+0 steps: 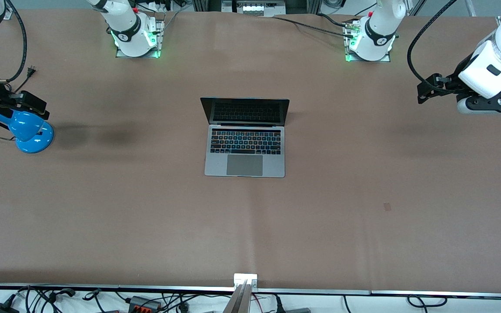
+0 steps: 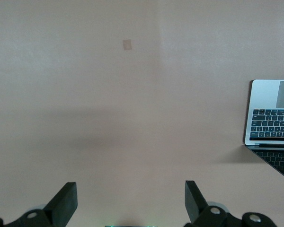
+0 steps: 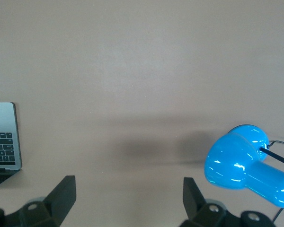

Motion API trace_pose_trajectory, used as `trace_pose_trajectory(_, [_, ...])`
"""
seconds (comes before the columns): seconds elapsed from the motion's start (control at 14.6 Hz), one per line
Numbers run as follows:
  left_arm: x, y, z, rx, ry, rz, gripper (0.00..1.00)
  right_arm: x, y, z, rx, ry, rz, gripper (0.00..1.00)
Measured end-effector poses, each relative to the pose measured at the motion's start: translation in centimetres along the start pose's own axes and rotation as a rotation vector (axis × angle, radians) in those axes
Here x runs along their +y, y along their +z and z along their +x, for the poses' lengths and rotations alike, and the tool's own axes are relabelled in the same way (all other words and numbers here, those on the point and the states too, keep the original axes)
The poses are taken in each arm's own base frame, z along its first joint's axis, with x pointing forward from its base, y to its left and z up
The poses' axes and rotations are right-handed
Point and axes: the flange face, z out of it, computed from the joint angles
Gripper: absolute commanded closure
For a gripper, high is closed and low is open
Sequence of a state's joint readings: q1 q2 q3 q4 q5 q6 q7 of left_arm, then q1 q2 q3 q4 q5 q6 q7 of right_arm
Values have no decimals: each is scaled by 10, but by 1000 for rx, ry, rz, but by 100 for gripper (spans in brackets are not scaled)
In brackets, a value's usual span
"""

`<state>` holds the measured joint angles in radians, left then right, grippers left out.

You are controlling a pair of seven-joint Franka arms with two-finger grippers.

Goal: Close laptop with both arms from behind

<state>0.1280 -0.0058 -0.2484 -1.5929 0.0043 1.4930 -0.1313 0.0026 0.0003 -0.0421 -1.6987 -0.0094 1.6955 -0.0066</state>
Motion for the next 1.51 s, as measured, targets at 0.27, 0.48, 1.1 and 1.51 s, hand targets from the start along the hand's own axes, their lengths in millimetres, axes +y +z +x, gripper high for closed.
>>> trace_pose_trajectory(0.27, [0,-1,1,3,-1,-1,0,0,1,0,-3,-1,0,65])
trace_pose_trajectory(0.48, [5,-1,7,4,10,-5,0,-2,2,1,-5,-4,0,99])
trace_pose_trajectory(1.1, [-5,54,47,-98,13,-26,86,-29,6,0,-20,-53,3,100])
trace_pose_trajectory(1.51, [18,69,34,-225,124,-64,99,-128,43,-8,-134,-202,29,100])
